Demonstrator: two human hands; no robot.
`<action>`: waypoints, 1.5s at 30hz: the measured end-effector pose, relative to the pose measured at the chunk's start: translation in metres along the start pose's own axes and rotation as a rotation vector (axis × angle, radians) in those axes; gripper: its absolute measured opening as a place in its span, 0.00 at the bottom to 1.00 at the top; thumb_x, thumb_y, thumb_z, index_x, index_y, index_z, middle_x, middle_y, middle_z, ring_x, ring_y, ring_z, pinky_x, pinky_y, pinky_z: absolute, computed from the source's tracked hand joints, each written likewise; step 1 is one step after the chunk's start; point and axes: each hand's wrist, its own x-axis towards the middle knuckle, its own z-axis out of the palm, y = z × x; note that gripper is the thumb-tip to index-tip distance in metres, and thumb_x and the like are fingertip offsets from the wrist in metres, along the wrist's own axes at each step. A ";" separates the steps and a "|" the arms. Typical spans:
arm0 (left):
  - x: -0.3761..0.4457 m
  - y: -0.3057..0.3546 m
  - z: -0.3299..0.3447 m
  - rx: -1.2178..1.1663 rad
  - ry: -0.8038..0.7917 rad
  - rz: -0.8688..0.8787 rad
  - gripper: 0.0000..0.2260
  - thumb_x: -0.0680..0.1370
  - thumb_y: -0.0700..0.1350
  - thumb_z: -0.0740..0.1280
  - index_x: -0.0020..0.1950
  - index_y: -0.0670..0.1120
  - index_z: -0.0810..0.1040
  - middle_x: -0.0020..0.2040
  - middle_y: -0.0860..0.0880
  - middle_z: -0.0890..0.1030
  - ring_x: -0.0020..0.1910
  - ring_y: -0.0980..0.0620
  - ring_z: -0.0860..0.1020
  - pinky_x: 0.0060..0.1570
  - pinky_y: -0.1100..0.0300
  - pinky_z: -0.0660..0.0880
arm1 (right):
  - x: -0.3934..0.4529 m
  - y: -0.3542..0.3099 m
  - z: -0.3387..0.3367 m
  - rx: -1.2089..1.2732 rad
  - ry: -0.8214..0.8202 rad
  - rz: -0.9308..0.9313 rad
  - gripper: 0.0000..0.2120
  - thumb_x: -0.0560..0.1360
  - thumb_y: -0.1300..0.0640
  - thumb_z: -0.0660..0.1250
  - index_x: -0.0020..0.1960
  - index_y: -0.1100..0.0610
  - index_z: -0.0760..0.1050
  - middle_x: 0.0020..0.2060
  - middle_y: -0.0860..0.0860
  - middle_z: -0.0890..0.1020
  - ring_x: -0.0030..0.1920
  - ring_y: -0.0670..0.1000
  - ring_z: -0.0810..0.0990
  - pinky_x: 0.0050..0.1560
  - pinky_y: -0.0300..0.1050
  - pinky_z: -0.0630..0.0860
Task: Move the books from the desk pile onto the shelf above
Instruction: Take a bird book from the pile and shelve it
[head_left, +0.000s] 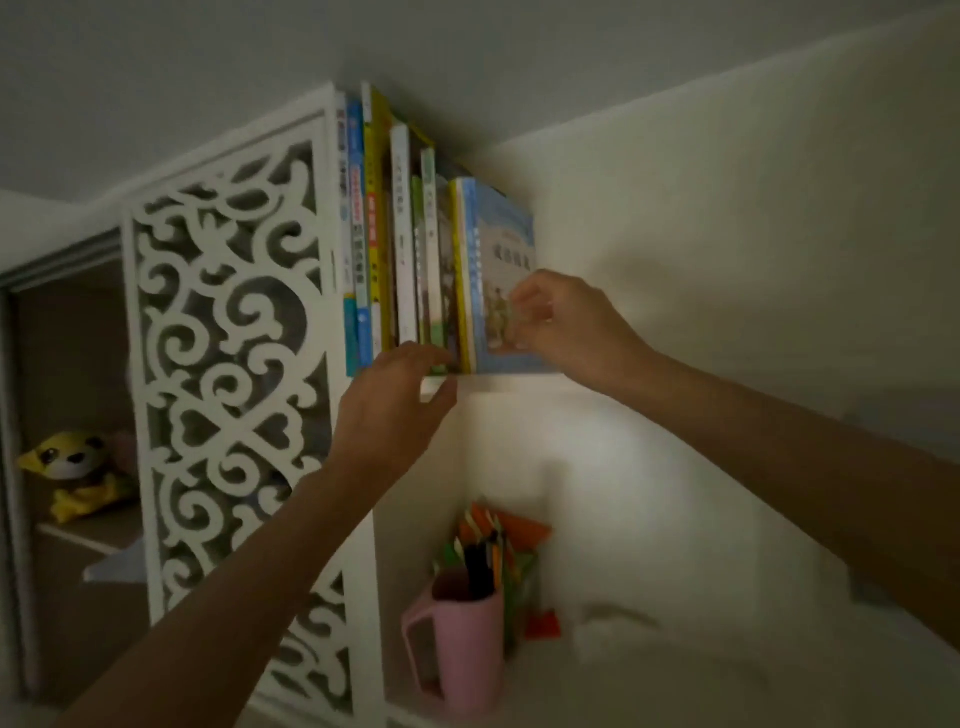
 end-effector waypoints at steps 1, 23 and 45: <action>-0.016 0.005 0.001 -0.065 -0.003 -0.026 0.11 0.77 0.46 0.66 0.59 0.47 0.78 0.56 0.50 0.79 0.55 0.51 0.76 0.54 0.60 0.72 | -0.023 -0.002 -0.005 0.021 0.028 -0.018 0.13 0.73 0.62 0.69 0.57 0.59 0.75 0.52 0.51 0.79 0.52 0.48 0.76 0.46 0.31 0.71; -0.458 0.259 0.199 -0.717 -1.327 -0.430 0.10 0.78 0.42 0.65 0.58 0.42 0.78 0.51 0.49 0.78 0.50 0.53 0.76 0.45 0.69 0.69 | -0.625 0.198 -0.112 -0.225 -0.354 1.293 0.12 0.79 0.61 0.62 0.61 0.60 0.72 0.56 0.55 0.76 0.57 0.56 0.75 0.49 0.29 0.69; -0.561 0.470 0.265 -0.530 -1.529 -1.080 0.16 0.81 0.46 0.60 0.66 0.39 0.66 0.61 0.40 0.75 0.53 0.47 0.75 0.48 0.61 0.69 | -0.763 0.280 -0.186 -0.239 0.024 1.719 0.23 0.77 0.53 0.63 0.70 0.59 0.64 0.61 0.58 0.74 0.58 0.59 0.75 0.56 0.53 0.74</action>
